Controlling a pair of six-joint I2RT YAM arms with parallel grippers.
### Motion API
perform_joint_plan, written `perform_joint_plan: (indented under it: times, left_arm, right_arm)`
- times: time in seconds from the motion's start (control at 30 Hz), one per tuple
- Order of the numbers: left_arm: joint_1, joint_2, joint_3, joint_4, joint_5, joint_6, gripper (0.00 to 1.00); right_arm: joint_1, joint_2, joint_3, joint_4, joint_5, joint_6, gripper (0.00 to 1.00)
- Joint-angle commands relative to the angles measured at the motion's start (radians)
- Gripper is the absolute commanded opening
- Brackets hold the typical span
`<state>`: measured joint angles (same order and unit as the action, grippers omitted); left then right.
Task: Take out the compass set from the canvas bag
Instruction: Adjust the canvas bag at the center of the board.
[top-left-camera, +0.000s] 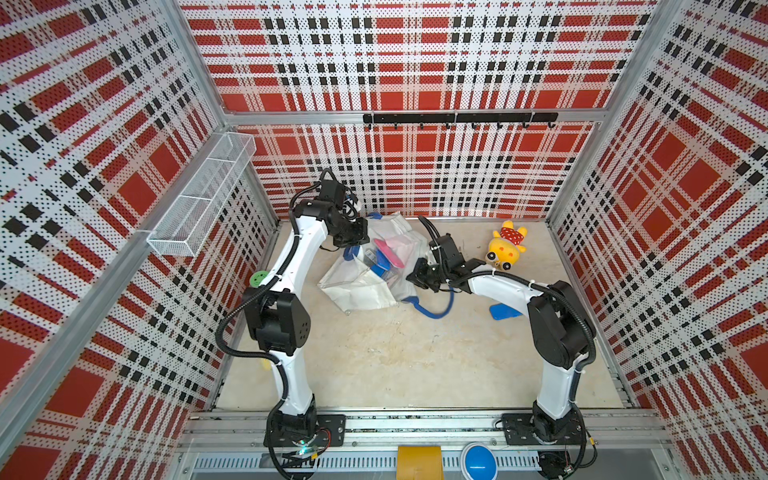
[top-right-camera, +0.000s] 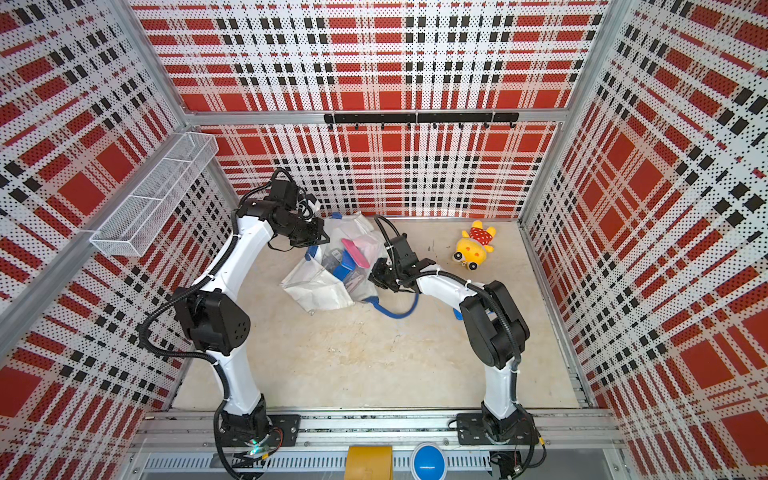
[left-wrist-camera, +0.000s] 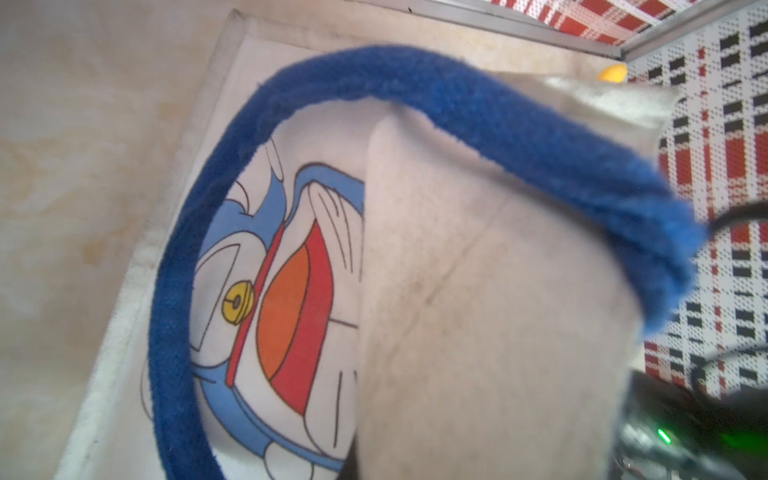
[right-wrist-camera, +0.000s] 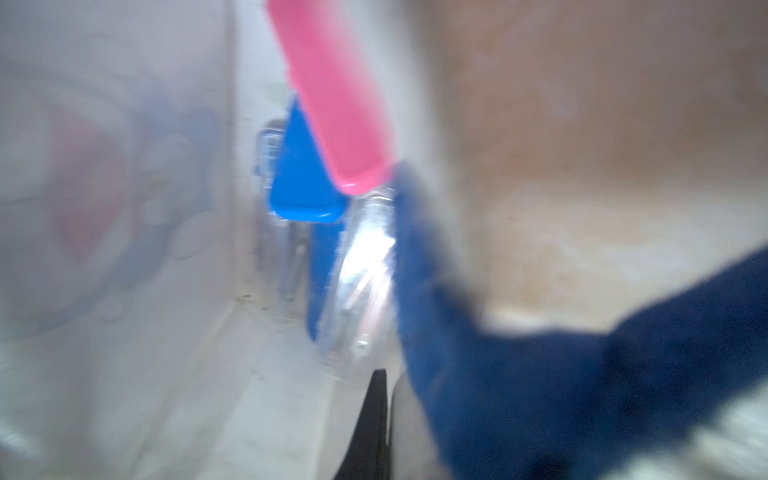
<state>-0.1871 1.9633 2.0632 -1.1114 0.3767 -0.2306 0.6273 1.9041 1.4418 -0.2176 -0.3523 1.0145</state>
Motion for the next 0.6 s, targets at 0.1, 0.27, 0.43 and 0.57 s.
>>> perform_joint_plan:
  times: [0.1, 0.27, 0.43, 0.57]
  left_arm:
    - [-0.058, 0.023, 0.144, 0.004, -0.026, -0.032, 0.0]
    - [-0.07, 0.051, 0.195, -0.004, -0.034, -0.045, 0.0]
    - [-0.095, 0.079, 0.196, -0.02, -0.045, -0.041, 0.0]
    - [-0.109, 0.082, 0.177, -0.028, -0.053, -0.029, 0.0]
  right_arm:
    - [0.066, -0.074, 0.112, 0.094, -0.051, 0.047, 0.0]
    - [0.086, -0.107, 0.065, 0.123, -0.054, 0.067, 0.01]
    - [0.061, -0.125, -0.111, 0.141, -0.076, 0.122, 0.0]
    - [0.035, -0.21, -0.236, 0.098, -0.037, 0.11, 0.04]
